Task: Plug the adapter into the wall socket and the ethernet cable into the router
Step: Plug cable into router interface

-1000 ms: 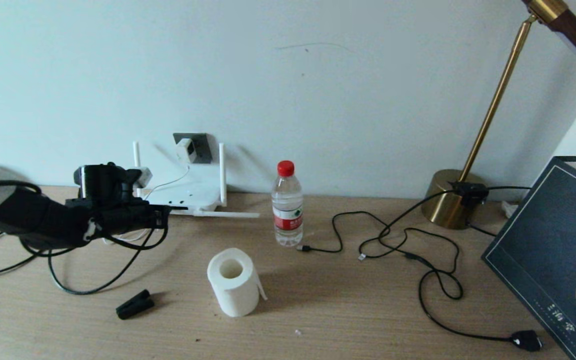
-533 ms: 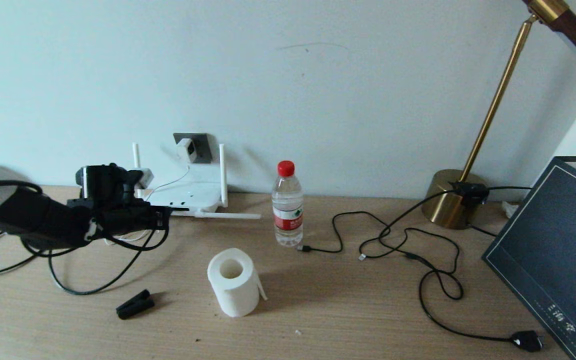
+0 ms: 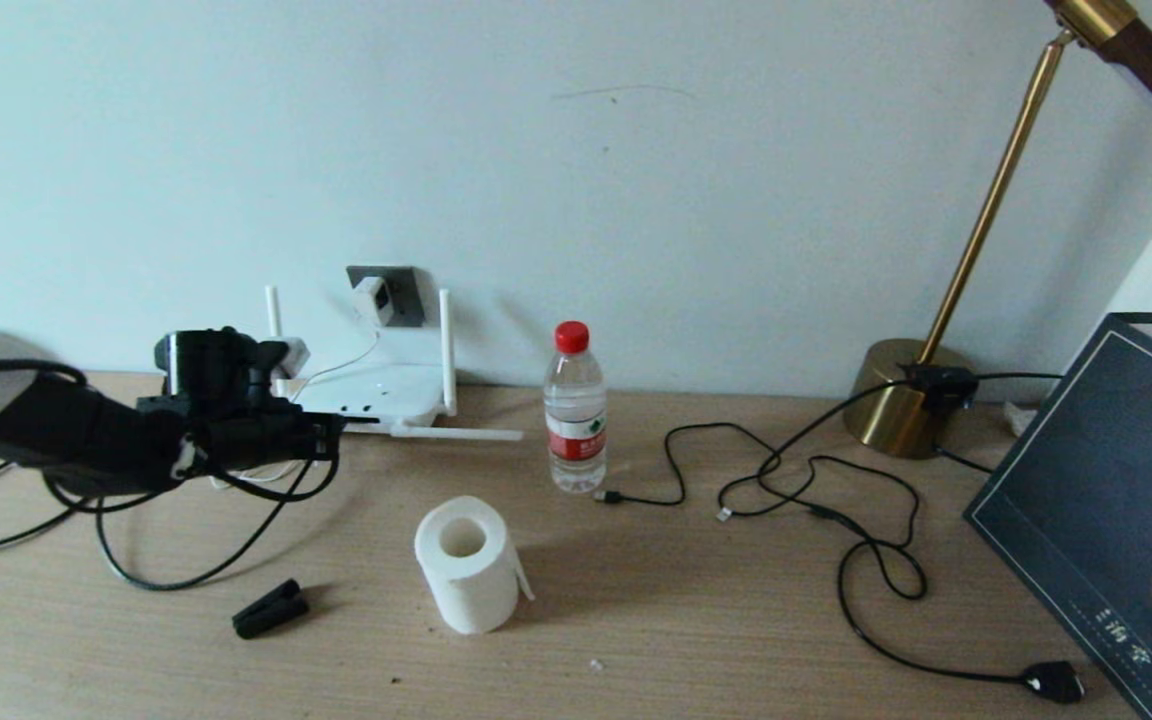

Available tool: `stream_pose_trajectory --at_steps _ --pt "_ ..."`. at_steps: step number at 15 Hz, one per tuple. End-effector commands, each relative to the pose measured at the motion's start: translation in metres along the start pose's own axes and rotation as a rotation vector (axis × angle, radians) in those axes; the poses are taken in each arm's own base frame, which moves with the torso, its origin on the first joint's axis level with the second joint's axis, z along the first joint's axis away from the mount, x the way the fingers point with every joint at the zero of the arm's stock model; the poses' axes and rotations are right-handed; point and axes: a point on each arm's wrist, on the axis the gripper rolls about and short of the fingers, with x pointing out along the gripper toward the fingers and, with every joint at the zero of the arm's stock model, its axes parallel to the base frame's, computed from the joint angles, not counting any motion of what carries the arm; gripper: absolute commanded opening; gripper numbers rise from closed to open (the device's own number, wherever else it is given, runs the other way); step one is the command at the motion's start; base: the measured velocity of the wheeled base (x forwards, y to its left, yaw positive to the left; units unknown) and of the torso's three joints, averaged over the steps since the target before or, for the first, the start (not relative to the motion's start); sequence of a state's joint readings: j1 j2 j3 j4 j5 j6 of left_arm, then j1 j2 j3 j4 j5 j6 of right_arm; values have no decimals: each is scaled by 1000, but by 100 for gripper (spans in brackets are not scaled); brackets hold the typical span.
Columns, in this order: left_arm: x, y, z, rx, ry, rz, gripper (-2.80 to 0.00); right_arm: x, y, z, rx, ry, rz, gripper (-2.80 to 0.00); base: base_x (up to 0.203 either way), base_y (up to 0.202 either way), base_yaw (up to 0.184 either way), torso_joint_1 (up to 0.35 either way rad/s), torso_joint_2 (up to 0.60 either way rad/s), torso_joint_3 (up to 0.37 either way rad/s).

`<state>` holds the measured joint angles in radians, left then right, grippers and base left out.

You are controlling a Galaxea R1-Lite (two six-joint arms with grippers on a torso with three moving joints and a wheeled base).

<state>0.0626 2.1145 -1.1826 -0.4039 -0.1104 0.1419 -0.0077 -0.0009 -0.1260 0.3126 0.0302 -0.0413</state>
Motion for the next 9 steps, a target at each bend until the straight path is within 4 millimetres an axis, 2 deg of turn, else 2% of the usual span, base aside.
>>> stream_pose_trajectory --at_steps 1,9 --pt "4 0 -3 0 9 -1 -280 0 0 0 0 3 1 -280 0 0 0 0 0 0" --pt "9 0 -3 1 6 -2 -280 0 0 0 0 3 1 -280 0 0 0 0 0 0"
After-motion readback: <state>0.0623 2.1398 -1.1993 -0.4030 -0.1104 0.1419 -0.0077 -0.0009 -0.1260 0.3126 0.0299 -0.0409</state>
